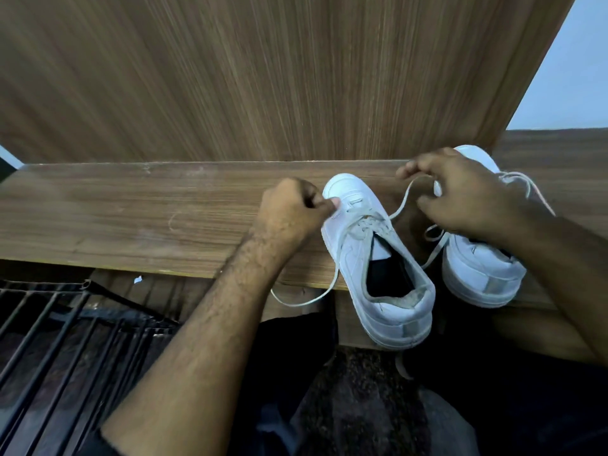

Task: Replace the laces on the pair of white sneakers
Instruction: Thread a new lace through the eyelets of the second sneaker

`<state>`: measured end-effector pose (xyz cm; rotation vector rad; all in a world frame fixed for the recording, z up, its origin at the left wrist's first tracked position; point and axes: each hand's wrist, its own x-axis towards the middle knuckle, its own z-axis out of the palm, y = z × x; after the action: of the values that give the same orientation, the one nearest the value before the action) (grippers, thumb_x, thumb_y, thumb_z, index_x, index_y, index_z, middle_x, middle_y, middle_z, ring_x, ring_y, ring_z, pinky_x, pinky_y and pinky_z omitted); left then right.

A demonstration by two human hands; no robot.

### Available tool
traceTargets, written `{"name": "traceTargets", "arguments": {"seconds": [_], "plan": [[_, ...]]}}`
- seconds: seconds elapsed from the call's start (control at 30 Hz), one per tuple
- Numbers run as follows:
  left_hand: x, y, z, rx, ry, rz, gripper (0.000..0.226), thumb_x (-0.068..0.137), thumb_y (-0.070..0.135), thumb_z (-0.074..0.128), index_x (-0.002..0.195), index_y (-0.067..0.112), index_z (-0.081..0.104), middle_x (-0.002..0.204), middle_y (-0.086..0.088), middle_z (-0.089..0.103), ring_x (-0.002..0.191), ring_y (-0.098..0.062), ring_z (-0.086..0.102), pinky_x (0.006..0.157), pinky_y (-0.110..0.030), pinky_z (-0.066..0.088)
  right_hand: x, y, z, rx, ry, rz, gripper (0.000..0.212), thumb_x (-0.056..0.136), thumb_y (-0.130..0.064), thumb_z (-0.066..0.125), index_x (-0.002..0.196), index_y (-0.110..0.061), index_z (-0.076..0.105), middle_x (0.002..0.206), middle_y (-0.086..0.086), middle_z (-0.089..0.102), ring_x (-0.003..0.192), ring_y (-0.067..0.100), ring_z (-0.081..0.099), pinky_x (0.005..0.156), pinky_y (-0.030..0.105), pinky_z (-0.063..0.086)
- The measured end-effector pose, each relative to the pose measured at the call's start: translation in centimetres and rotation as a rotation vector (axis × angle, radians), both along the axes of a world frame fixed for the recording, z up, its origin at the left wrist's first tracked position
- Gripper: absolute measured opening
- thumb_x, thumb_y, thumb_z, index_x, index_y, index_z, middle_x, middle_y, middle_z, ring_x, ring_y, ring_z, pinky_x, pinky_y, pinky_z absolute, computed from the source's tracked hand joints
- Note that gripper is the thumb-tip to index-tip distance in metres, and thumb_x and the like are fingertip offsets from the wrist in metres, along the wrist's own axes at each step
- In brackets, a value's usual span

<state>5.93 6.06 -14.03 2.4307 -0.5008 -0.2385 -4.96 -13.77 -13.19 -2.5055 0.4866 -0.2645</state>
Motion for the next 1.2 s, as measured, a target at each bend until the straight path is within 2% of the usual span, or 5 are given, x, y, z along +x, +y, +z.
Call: {"name": "traceTargets", "arguments": {"seconds": [0.17, 0.33, 0.73, 0.83, 1.2], "plan": [[-1.2, -1.0, -0.7, -0.108, 0.145, -0.16, 0.048, 0.092, 0.051, 0.066, 0.065, 0.012, 0.073, 0.056, 0.0, 0.069, 0.046, -0.006, 0.057, 0.058, -0.024, 0.048, 0.2, 1.3, 0.3, -0.07, 0.003, 0.062, 0.008, 0.091, -0.028, 0.069, 0.084, -0.023, 0.071, 0.085, -0.003, 0.069, 0.073, 0.013, 0.064, 0.074, 0.03, 0.051], [-1.9, -1.0, -0.4, -0.033, 0.412, -0.146, 0.065, 0.1, 0.057, 0.047, 0.076, 0.004, 0.076, 0.051, 0.002, 0.063, 0.037, -0.009, 0.046, 0.039, -0.016, 0.033, 0.4, 1.8, -0.8, 0.209, 0.232, -0.017, 0.056, 0.097, -0.055, 0.051, 0.069, -0.011, 0.072, 0.06, -0.002, 0.071, 0.047, 0.008, 0.058, 0.066, 0.028, 0.049], [-2.2, -3.1, -1.3, -0.425, 0.888, 0.297, 0.039, 0.098, 0.051, 0.056, 0.071, 0.023, 0.052, 0.056, 0.01, 0.047, 0.044, -0.006, 0.039, 0.042, -0.014, 0.027, 3.0, 3.6, -2.5, 1.036, 0.08, -0.24, 0.018, 0.096, -0.037, 0.064, 0.091, -0.02, 0.066, 0.062, -0.007, 0.052, 0.051, 0.005, 0.039, 0.045, 0.019, 0.031], [-3.3, -3.5, -1.0, -0.603, 0.919, 0.319, 0.036, 0.096, 0.031, 0.066, 0.066, 0.019, 0.05, 0.044, 0.01, 0.046, 0.033, -0.004, 0.037, 0.035, -0.012, 0.026, 3.3, 4.0, -1.7, 1.198, -0.082, -0.195, 0.016, 0.099, -0.024, 0.06, 0.085, -0.016, 0.065, 0.069, -0.003, 0.059, 0.057, 0.006, 0.052, 0.054, 0.018, 0.046], [-2.2, -4.2, 0.3, -1.14, 0.836, 0.287, 0.028, 0.107, 0.018, 0.045, 0.079, 0.015, 0.05, 0.056, 0.001, 0.06, 0.052, -0.01, 0.061, 0.061, -0.026, 0.051, 2.5, 2.7, -0.1, 1.326, -0.309, 0.019, 0.02, 0.104, -0.026, 0.049, 0.091, -0.02, 0.063, 0.068, -0.007, 0.06, 0.07, 0.009, 0.065, 0.069, 0.022, 0.052]]}}
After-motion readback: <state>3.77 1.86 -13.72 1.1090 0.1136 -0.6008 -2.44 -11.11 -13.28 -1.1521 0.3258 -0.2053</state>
